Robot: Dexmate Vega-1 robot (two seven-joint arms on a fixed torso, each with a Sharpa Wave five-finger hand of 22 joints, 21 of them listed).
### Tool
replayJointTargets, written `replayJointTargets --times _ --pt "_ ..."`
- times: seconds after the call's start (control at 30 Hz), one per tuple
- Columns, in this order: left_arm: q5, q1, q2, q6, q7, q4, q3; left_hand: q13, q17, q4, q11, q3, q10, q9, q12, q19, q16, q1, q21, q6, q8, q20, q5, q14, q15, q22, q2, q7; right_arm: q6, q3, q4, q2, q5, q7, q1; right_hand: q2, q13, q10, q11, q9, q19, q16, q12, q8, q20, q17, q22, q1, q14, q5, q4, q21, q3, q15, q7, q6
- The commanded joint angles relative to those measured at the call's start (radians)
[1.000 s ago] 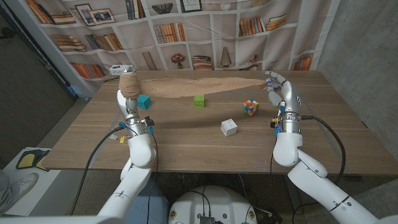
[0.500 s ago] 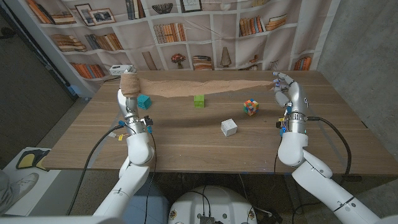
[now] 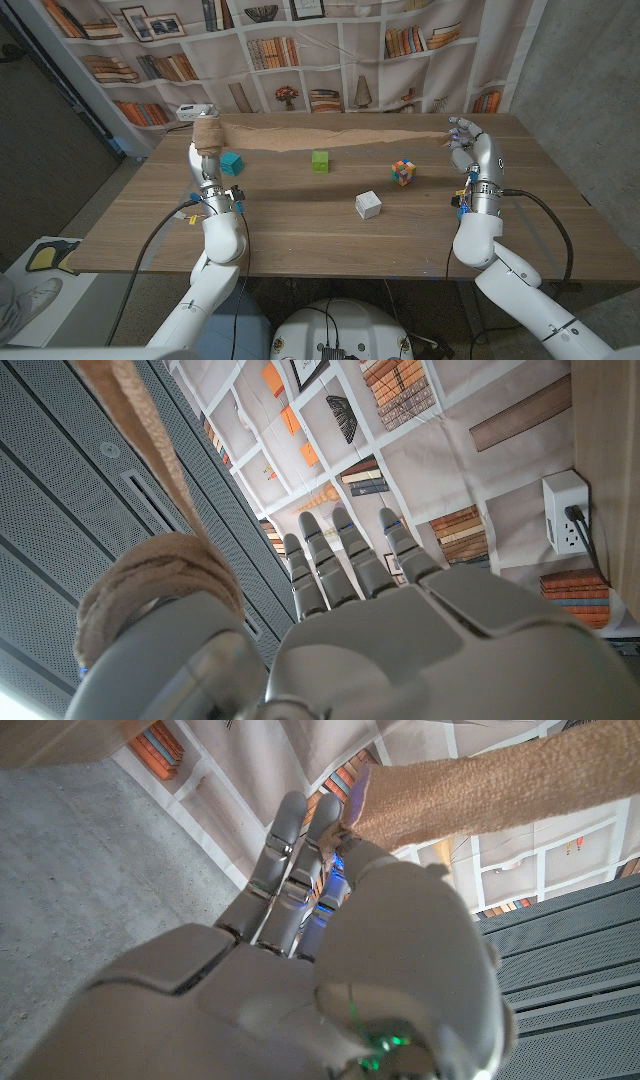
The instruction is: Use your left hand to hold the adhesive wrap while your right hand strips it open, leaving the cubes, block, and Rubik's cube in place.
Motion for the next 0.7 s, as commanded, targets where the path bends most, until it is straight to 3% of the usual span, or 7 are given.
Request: replayJointTargets --times 0.03,0.7 --pt "-0.015 -0.011 0.003 -0.008 -0.008 0.020 0.002 0.002 0.001 -0.001 0.001 -0.004 -0.004 0.002 0.003 0.003 0.004 -0.001 -0.002 0.000 -0.002 0.000 0.007 0.001 -0.001 0.000 -0.004 0.005 -0.019 0.033 -0.008 0.001 0.017 -0.008 -0.019 -0.009 0.005 0.007 0.000 0.001 -0.006 -0.005 -0.002 0.005 -0.122 0.006 0.001 -0.001 0.007 0.001 -0.001 0.009 0.006 -0.101 -0.007 0.003" --pt "-0.027 0.002 0.013 -0.022 -0.038 0.000 0.006 -0.004 -0.001 -0.004 0.001 -0.007 -0.002 0.001 0.006 0.002 0.003 0.001 -0.004 0.008 -0.001 0.000 0.010 -0.004 0.003 0.000 -0.003 0.005 -0.034 0.084 -0.025 0.006 0.049 -0.013 -0.041 -0.009 0.008 0.010 0.001 0.001 -0.015 -0.011 -0.006 0.005 -0.121 0.009 0.000 -0.002 0.010 0.000 -0.001 0.022 0.009 -0.101 -0.008 0.003"
